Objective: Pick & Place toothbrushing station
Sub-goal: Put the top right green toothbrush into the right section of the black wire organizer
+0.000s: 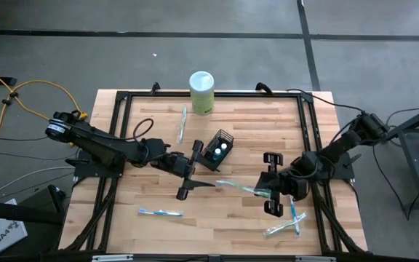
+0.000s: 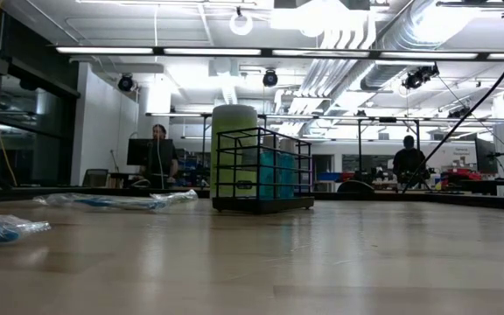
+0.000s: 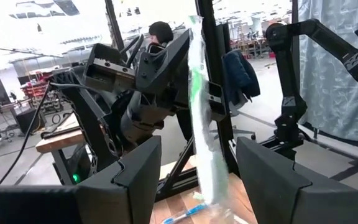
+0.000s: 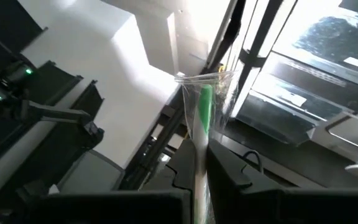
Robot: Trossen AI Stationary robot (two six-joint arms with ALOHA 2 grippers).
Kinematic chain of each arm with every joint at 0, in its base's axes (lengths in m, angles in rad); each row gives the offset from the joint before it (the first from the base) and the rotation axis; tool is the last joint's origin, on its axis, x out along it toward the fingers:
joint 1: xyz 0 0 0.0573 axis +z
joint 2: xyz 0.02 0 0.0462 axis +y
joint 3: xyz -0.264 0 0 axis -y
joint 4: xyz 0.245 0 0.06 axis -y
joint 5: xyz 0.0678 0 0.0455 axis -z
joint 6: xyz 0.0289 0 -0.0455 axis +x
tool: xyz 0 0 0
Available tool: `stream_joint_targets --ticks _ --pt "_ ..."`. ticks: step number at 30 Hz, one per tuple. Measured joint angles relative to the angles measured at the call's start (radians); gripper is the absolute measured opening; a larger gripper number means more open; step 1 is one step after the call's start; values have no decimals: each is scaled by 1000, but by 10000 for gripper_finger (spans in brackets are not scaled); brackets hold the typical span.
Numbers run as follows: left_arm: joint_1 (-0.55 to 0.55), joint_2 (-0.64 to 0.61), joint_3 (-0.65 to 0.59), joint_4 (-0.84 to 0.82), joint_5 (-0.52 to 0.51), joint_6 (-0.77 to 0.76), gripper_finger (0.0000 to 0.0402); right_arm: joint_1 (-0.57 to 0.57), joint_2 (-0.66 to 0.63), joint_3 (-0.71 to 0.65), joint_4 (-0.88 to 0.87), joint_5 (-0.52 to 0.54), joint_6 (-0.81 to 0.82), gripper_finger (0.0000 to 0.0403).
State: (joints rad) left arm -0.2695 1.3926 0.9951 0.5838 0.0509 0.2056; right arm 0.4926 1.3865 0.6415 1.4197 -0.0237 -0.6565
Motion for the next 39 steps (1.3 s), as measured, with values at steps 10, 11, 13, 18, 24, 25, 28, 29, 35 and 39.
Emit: stream_joint_targets --ticks 10,11,13,18,24,25,28,29,35,39 --pt "1 0 0 -31 0 9 200 -45 0 0 10 -89 58 13" --pt "1 0 0 -35 0 13 200 -44 0 0 24 -98 57 13" --pt "1 0 0 -33 0 29 200 -42 0 0 38 -112 48 13" --pt "-12 0 0 -10 1 85 200 -22 -13 1 50 -111 -54 13" --pt "-22 0 0 24 1 138 200 -22 -12 28 52 -205 -132 13" --pt "-22 0 0 39 1 139 200 -22 -13 33 52 -221 -143 13" --pt "-22 0 0 76 1 166 200 -24 -12 50 51 -288 -178 13" --pt "-22 0 0 88 1 179 200 -24 -12 58 50 -315 -186 13" --pt "-21 0 0 172 93 266 200 -25 -12 95 49 -447 -253 13" --pt "-4 6 0 230 169 296 200 -58 -9 116 45 -514 -255 13"
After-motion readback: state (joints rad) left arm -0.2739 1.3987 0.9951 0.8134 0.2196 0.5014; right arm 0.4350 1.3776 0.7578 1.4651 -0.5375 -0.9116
